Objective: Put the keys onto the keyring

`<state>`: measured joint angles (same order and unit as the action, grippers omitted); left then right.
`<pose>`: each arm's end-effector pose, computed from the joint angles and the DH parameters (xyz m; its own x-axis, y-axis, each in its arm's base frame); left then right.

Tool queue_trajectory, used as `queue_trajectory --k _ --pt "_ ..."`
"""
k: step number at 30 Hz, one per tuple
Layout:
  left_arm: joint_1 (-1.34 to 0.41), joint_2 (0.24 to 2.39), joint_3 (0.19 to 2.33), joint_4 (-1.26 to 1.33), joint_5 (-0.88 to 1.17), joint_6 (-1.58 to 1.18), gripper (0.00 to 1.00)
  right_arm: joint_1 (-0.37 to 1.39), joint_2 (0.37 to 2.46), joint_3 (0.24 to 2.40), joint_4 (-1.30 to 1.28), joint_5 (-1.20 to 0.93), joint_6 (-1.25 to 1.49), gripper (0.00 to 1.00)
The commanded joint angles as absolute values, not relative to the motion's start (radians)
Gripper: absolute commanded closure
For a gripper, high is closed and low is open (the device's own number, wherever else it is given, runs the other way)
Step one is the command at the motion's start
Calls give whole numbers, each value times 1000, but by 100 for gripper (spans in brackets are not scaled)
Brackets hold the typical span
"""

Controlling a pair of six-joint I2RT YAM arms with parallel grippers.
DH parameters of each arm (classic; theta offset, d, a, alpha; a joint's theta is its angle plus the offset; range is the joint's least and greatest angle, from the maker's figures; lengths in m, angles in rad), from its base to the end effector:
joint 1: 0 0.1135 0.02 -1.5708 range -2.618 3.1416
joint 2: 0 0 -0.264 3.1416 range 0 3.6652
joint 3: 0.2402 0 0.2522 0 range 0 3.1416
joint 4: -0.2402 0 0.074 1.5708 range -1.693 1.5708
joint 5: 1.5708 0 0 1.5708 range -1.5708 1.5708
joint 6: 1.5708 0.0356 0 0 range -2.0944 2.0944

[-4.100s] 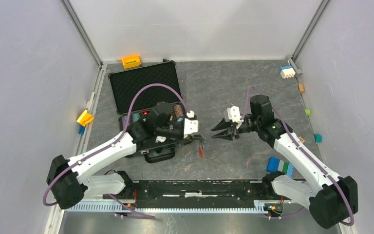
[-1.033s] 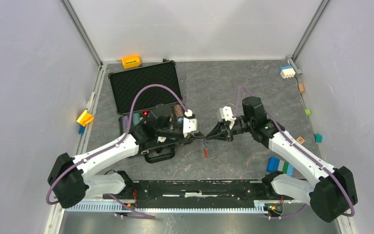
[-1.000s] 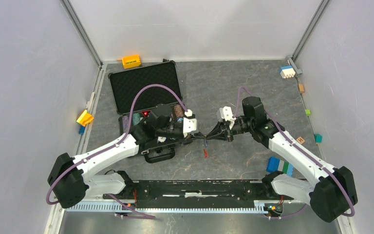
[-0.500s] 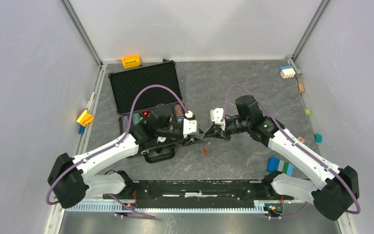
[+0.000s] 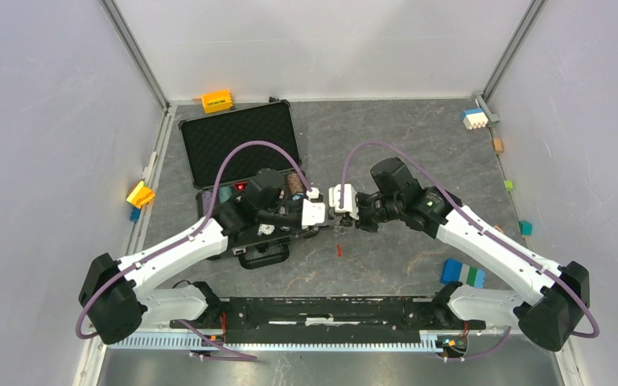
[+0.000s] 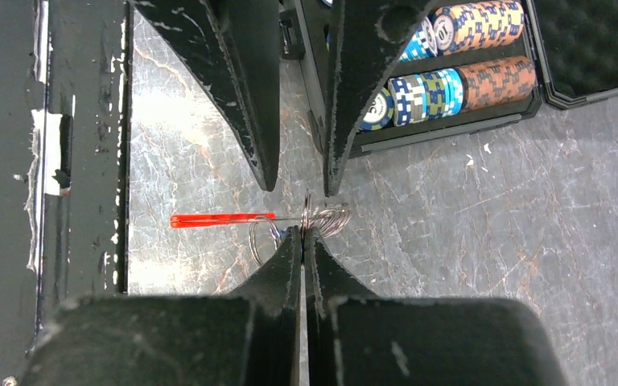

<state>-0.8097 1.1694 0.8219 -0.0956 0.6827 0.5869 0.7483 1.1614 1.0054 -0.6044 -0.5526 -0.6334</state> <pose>0.1627 -0.2033 0.2859 0.2826 0.3263 -0.9020 0.9589 -0.0700 0.2751 0.1645 0.1782 0.3050 0.1006 -0.5940 -0.7981 -0.9904 0.0167 -0.1373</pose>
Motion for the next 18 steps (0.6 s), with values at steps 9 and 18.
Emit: queue_trajectory --k 9,18 --pt "-767 1149 723 191 794 575 61 769 1146 1035 -577 -585 -645 100" --pt "-741 1136 651 314 860 572 61 758 1152 1029 -576 -628 -650 100"
